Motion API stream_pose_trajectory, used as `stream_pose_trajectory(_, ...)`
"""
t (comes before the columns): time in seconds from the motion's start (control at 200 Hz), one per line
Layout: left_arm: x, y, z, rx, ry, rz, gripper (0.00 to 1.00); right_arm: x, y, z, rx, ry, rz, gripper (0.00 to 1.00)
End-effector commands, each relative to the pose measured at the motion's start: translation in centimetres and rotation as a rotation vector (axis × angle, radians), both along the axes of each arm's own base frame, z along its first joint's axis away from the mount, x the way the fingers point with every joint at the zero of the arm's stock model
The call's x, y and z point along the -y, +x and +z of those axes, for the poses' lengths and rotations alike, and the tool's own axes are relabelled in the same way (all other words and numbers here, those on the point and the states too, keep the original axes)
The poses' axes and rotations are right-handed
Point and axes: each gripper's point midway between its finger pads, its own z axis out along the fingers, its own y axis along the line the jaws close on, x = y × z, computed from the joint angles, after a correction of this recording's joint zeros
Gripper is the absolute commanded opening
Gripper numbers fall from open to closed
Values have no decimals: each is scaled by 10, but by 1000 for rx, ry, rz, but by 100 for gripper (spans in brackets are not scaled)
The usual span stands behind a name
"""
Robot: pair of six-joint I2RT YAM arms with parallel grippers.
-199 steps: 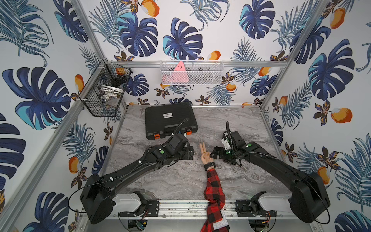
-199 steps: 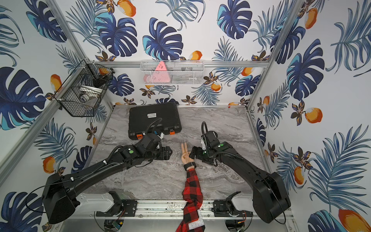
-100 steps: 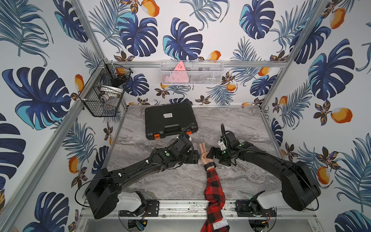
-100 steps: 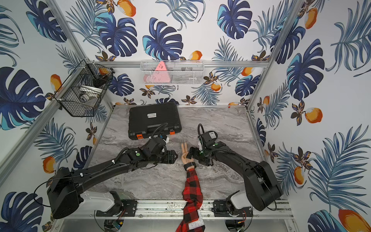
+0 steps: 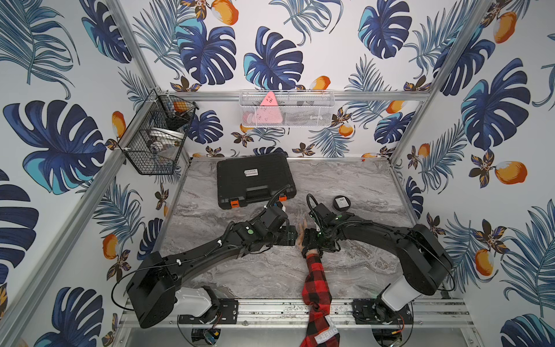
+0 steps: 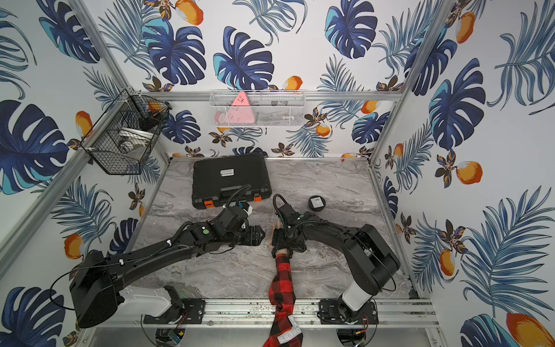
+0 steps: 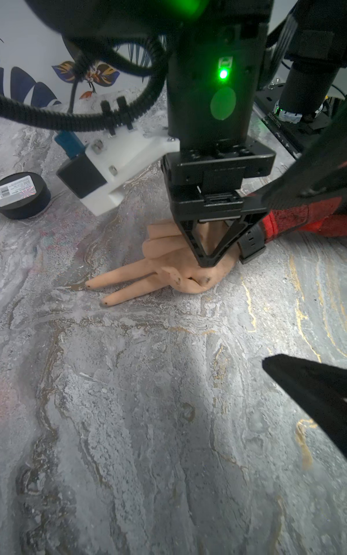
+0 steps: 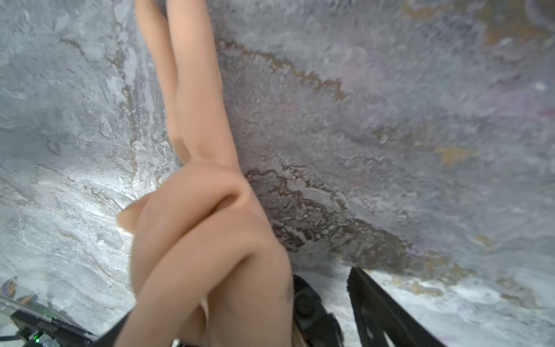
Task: Take off the watch
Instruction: Adjust the hand at the center of the board.
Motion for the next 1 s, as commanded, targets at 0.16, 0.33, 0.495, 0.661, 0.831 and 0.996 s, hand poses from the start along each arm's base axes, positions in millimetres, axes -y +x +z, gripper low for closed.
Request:
stream_pose_trajectory(0.16, 3, -2, -6, 3, -14, -20, 81, -32, 1, 12, 32, 242, -191, 67)
stream_pose_trajectory(0.33, 0, -3, -4, 12, -3, -23, 80, -50, 8, 24, 84, 441, -237, 59)
stream_pose_trajectory(0.495, 0, -3, -4, 13, -7, -24, 80, -50, 14, 35, 173, 530, -252, 56)
stream_pose_trajectory(0.661, 0, -7, -8, -2, -21, -24, 80, -20, 10, 23, 192, 327, -247, 67)
stream_pose_trajectory(0.831, -4, -12, -13, -10, -24, -21, 78, 5, 4, 25, 213, 201, -241, 65)
stream_pose_trajectory(0.996, -3, -15, -21, -27, -38, -21, 75, -6, 0, 19, 189, 236, -181, 64)
